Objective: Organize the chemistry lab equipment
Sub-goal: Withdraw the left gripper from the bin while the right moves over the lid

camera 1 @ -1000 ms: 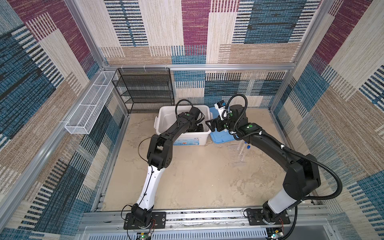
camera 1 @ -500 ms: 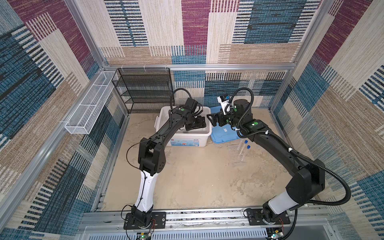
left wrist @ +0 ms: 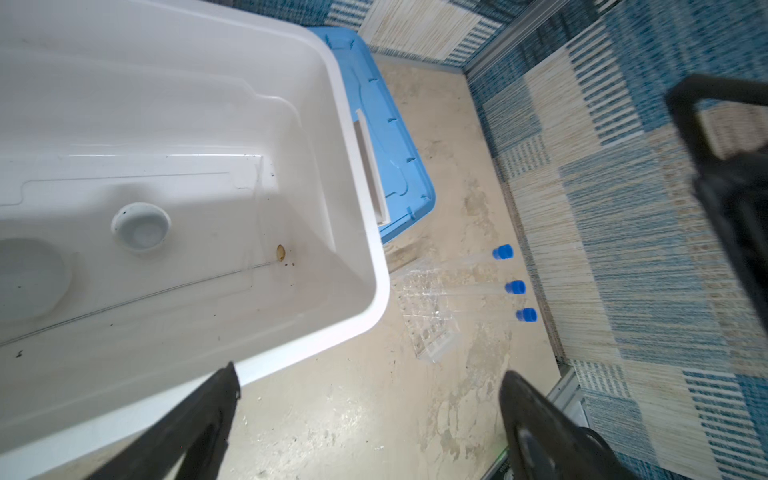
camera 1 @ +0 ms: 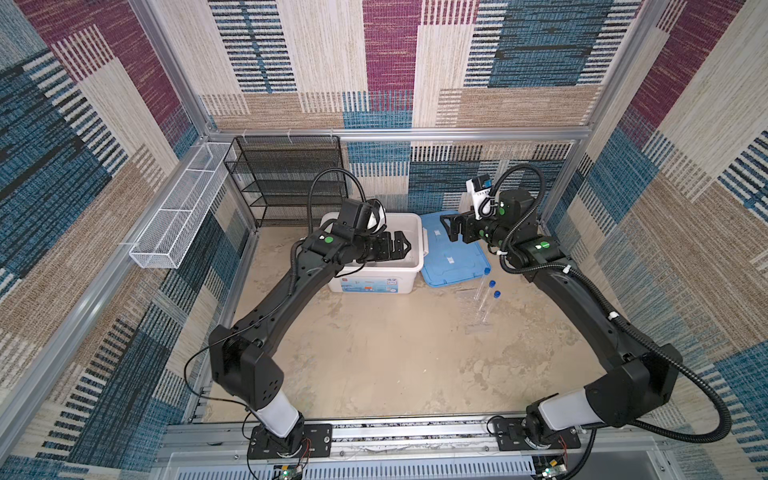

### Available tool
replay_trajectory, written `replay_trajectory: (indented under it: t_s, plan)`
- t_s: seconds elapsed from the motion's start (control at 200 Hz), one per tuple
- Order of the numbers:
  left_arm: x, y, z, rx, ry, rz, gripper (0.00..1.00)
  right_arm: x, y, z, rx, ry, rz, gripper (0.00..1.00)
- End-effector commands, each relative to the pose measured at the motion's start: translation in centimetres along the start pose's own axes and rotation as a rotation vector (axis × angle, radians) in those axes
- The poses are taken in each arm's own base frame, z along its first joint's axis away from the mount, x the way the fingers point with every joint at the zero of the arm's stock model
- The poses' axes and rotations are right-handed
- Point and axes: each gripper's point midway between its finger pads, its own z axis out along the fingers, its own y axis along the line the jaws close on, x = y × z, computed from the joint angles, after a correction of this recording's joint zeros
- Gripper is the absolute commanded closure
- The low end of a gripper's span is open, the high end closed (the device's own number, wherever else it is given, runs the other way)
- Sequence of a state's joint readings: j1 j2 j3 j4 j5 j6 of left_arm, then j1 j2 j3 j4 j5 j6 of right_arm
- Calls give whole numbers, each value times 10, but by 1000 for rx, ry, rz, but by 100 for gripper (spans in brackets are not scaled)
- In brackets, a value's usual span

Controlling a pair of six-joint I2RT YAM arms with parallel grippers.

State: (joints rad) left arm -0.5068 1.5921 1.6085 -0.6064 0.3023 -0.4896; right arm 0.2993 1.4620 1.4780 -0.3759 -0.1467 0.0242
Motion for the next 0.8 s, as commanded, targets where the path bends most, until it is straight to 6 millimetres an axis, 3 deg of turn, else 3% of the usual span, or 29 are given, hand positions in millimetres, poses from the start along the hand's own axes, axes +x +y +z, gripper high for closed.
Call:
replay_trajectory:
  t_s: [0.0,0.08,0.3,0.416,0.566,0.661,0.796]
  plan:
    - [-4,-30,-18,167,-66,16,1,7,-25,-3,47,34,91,1]
    - [9,-44,-29,250,-34,29,0,18,-47,-4,56,48,178,1]
    - [37,-43,-34,289,9,8,0,52,-100,4,135,125,246,1]
    - [45,-43,-24,324,11,-26,0,76,-124,11,170,163,287,0]
    - [56,-67,-7,398,36,-13,0,117,-150,32,188,251,359,4]
    - [59,-56,9,269,21,-42,1,140,-167,43,226,298,387,7]
    - [64,-64,28,313,-3,-99,1,174,-190,61,289,373,402,13]
